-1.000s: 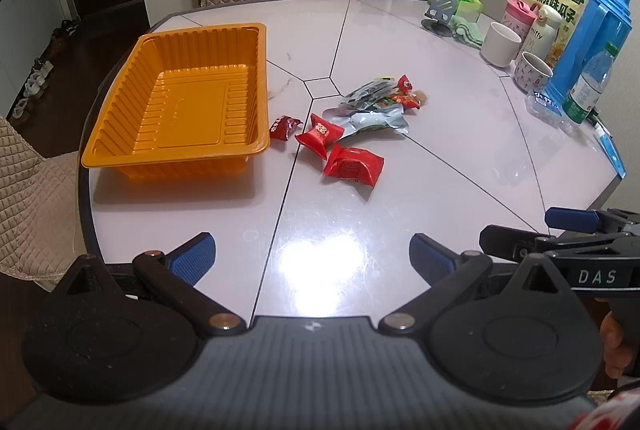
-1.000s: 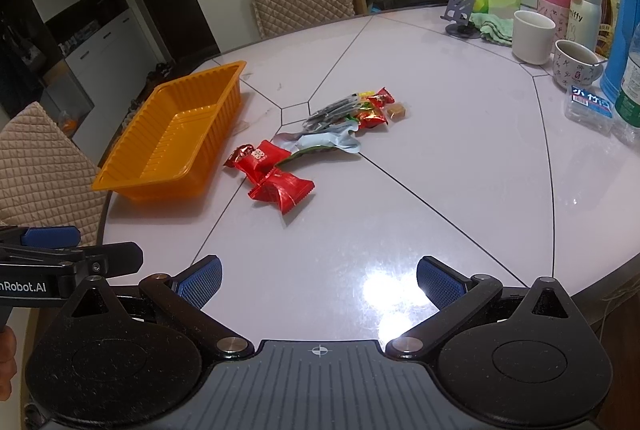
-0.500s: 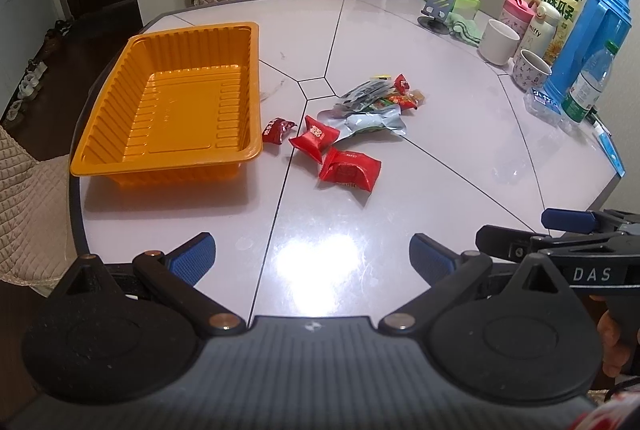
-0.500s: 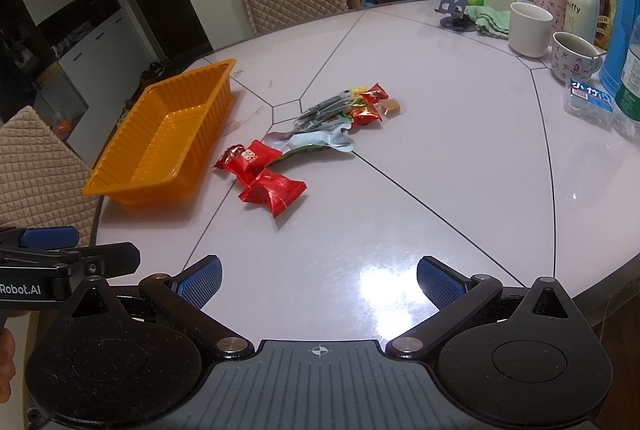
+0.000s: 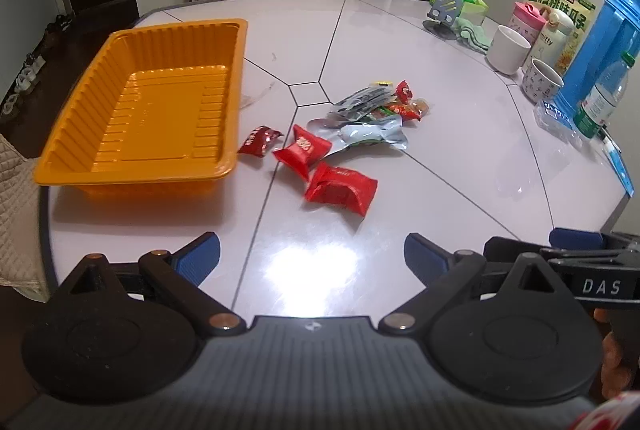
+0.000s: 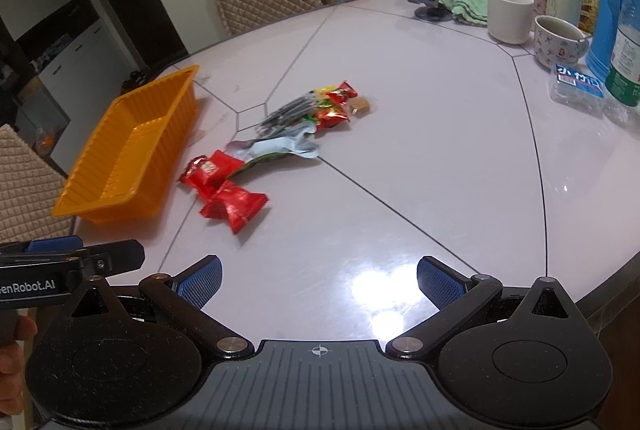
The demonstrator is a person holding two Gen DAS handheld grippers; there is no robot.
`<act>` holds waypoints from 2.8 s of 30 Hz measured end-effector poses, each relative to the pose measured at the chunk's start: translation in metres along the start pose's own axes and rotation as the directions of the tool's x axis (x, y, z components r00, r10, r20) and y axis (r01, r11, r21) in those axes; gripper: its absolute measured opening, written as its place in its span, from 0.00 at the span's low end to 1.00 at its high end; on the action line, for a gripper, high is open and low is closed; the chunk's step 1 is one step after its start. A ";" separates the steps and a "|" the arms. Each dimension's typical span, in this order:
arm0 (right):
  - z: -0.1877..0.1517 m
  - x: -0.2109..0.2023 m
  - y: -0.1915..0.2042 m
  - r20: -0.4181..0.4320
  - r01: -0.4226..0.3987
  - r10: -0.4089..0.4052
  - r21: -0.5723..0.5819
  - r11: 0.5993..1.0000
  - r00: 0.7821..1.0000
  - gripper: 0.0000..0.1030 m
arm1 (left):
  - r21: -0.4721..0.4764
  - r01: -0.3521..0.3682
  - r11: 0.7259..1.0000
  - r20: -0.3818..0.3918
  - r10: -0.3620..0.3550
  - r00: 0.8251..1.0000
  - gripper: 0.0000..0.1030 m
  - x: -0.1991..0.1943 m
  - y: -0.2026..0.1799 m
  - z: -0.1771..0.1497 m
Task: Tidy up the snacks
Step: 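Reach the left tool to the red candy packet and close on it, then carry the red packet in the left tool over the orange tray while the right tool grasps another red packet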
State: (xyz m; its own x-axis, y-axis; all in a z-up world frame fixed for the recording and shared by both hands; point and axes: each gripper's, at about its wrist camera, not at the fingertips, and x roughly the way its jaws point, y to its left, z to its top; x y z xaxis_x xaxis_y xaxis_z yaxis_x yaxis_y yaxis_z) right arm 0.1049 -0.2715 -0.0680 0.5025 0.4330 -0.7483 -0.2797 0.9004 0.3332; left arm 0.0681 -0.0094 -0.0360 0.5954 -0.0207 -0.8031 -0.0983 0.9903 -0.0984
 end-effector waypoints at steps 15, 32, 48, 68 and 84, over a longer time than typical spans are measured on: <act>0.024 0.025 -0.047 -0.022 0.066 -0.064 0.082 0.994 0.998 1.00 | -0.101 -0.045 0.994 0.009 0.046 0.999 0.84 0.076 -0.028 0.026; 0.031 0.052 -0.059 -0.072 0.067 -0.060 0.105 0.992 0.996 1.00 | -0.084 -0.152 0.985 -0.035 0.150 0.988 0.73 0.125 -0.018 0.027; 0.034 0.059 -0.055 -0.065 0.066 -0.061 0.084 0.994 0.996 1.00 | 0.066 -0.080 0.995 -0.036 0.083 0.996 0.28 0.115 -0.016 0.010; 0.055 0.075 0.022 0.044 -0.169 0.178 -0.165 0.972 0.983 0.92 | 0.033 -0.127 0.991 0.046 0.125 0.991 0.24 0.027 0.057 -0.012; 0.092 0.157 0.098 -0.052 -0.362 0.370 -0.377 0.853 0.927 0.51 | -0.180 -0.291 0.940 0.047 0.304 0.952 0.24 -0.010 0.147 -0.022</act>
State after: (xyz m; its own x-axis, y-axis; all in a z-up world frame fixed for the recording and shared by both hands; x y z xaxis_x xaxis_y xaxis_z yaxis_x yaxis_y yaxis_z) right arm 0.2312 -0.1113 -0.1002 0.3197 0.7328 -0.6007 -0.7285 0.5955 0.3387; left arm 0.0302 0.1332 -0.0548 0.5744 0.2874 -0.7665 -0.4088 0.9119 0.0356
